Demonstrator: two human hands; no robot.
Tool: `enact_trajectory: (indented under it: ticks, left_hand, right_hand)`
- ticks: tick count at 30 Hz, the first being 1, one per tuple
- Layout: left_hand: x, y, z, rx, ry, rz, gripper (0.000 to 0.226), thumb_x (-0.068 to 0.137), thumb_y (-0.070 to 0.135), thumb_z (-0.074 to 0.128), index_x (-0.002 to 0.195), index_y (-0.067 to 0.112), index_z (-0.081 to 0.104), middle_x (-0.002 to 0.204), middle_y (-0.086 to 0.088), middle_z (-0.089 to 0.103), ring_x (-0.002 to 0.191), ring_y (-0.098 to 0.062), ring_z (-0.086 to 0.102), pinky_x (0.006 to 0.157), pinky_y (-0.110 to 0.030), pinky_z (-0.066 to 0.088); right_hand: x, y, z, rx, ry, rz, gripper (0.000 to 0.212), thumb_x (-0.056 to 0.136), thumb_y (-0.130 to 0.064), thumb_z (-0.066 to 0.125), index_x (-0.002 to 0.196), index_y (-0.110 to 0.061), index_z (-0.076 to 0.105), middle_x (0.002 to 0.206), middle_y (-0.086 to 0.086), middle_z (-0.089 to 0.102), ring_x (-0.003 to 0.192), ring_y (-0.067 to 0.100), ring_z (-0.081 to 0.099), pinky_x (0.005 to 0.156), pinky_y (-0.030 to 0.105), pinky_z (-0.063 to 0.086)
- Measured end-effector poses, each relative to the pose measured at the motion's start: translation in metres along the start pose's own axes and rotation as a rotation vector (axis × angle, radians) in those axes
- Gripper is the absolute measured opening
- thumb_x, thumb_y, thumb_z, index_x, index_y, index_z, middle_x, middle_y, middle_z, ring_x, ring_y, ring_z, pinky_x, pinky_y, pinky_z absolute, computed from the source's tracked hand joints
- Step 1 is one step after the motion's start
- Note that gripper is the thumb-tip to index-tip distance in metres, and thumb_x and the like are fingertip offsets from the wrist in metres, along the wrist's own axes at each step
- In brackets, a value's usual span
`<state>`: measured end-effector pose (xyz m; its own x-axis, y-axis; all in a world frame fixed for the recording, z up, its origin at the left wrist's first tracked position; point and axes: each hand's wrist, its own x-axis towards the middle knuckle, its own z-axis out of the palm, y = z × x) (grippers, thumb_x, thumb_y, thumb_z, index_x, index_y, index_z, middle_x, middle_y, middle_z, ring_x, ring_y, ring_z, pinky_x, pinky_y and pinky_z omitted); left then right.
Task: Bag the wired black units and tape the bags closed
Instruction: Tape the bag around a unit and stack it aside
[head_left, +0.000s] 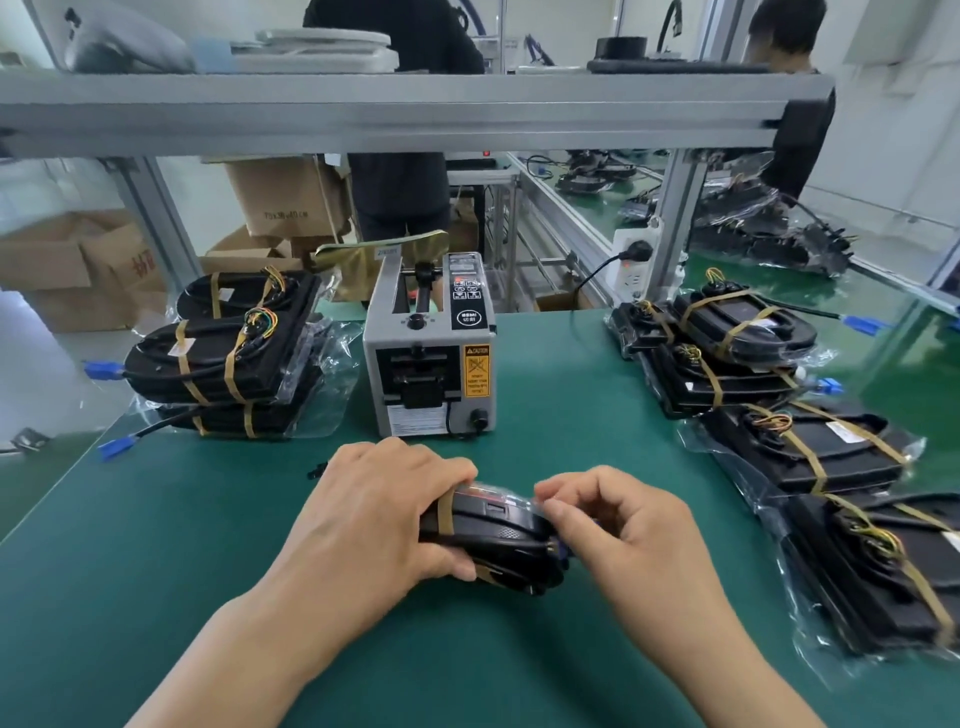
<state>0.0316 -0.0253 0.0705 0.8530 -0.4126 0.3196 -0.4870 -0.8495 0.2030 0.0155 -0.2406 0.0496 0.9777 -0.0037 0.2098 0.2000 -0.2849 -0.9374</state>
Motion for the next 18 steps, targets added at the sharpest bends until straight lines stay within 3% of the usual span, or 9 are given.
enact_trajectory:
  ticks: [4,6,8,9,11,13,15,17,18]
  left_hand:
    - [-0.001,-0.005,-0.001,-0.073,0.008,-0.007,0.064,0.053,0.062,0.075,0.11,0.033,0.068,0.092,0.02,0.065,0.089,-0.006,0.052,0.089,-0.022,0.027]
    - [0.0,-0.006,-0.001,-0.099,0.006,0.001,0.066,0.054,0.058,0.082,0.113,0.032,0.069,0.096,0.02,0.066,0.091,-0.003,0.05,0.093,-0.017,0.023]
    - [0.002,-0.005,-0.002,-0.092,-0.008,0.019,0.068,0.052,0.054,0.087,0.113,0.029,0.069,0.097,0.018,0.067,0.093,-0.005,0.053,0.092,-0.02,0.025]
    - [0.002,-0.005,-0.002,-0.088,-0.014,0.02,0.068,0.052,0.053,0.087,0.113,0.029,0.07,0.097,0.017,0.068,0.094,-0.007,0.055,0.092,-0.02,0.026]
    - [0.003,-0.003,-0.002,-0.087,-0.021,0.007,0.068,0.052,0.053,0.087,0.114,0.029,0.069,0.098,0.017,0.068,0.096,-0.008,0.056,0.094,-0.016,0.025]
    - [0.003,-0.001,-0.003,-0.085,-0.028,-0.004,0.07,0.054,0.055,0.086,0.117,0.031,0.067,0.102,0.018,0.065,0.102,-0.005,0.053,0.101,-0.014,0.019]
    - [0.003,-0.001,-0.006,-0.119,-0.069,-0.033,0.078,0.053,0.065,0.08,0.124,0.037,0.063,0.113,0.025,0.057,0.114,0.005,0.041,0.108,-0.013,0.011]
    - [0.006,-0.004,-0.016,-0.275,-0.087,-0.152,0.078,0.05,0.079,0.07,0.121,0.048,0.061,0.119,0.035,0.051,0.12,0.017,0.034,0.109,-0.016,0.021]
    - [0.009,-0.008,-0.021,-0.379,-0.048,-0.243,0.068,0.053,0.08,0.066,0.115,0.052,0.063,0.118,0.038,0.054,0.118,0.019,0.04,0.103,-0.016,0.031]
  right_hand:
    - [0.005,0.002,-0.01,0.013,0.152,-0.03,0.015,0.088,-0.018,0.067,0.08,-0.031,0.067,0.086,-0.012,0.075,0.078,0.007,0.067,0.069,0.017,0.051]
    - [0.007,0.003,-0.017,0.073,0.036,-0.023,0.014,0.081,-0.028,0.074,0.089,-0.035,0.065,0.106,-0.019,0.072,0.098,-0.002,0.065,0.083,0.015,0.047]
    - [0.007,0.009,-0.019,0.002,-0.258,0.003,0.059,0.063,-0.043,0.083,0.116,-0.047,0.056,0.13,-0.029,0.059,0.12,-0.008,0.054,0.099,0.018,0.04]
    - [0.007,0.012,-0.016,-0.034,-0.374,0.028,0.078,0.058,-0.044,0.086,0.126,-0.051,0.049,0.134,-0.032,0.054,0.122,-0.006,0.054,0.099,0.017,0.041]
    - [0.005,0.018,-0.008,-0.026,-0.452,0.058,0.079,0.061,-0.033,0.087,0.127,-0.056,0.049,0.126,-0.027,0.061,0.11,-0.001,0.063,0.09,0.012,0.047]
    - [0.004,0.022,-0.003,0.015,-0.377,0.037,0.063,0.069,-0.018,0.083,0.117,-0.051,0.06,0.112,-0.016,0.071,0.098,0.008,0.068,0.082,0.012,0.05]
    - [0.002,0.026,-0.001,0.018,-0.31,0.014,0.059,0.071,-0.009,0.082,0.111,-0.05,0.065,0.104,-0.012,0.074,0.092,0.009,0.07,0.08,0.011,0.05]
    - [-0.002,0.026,-0.003,0.006,-0.249,-0.012,0.062,0.069,-0.004,0.084,0.105,-0.052,0.069,0.099,-0.014,0.075,0.09,0.007,0.071,0.078,0.007,0.048]
    - [-0.003,0.028,-0.004,-0.01,-0.217,-0.018,0.063,0.068,-0.002,0.085,0.102,-0.052,0.069,0.097,-0.015,0.076,0.089,0.007,0.071,0.077,0.006,0.048]
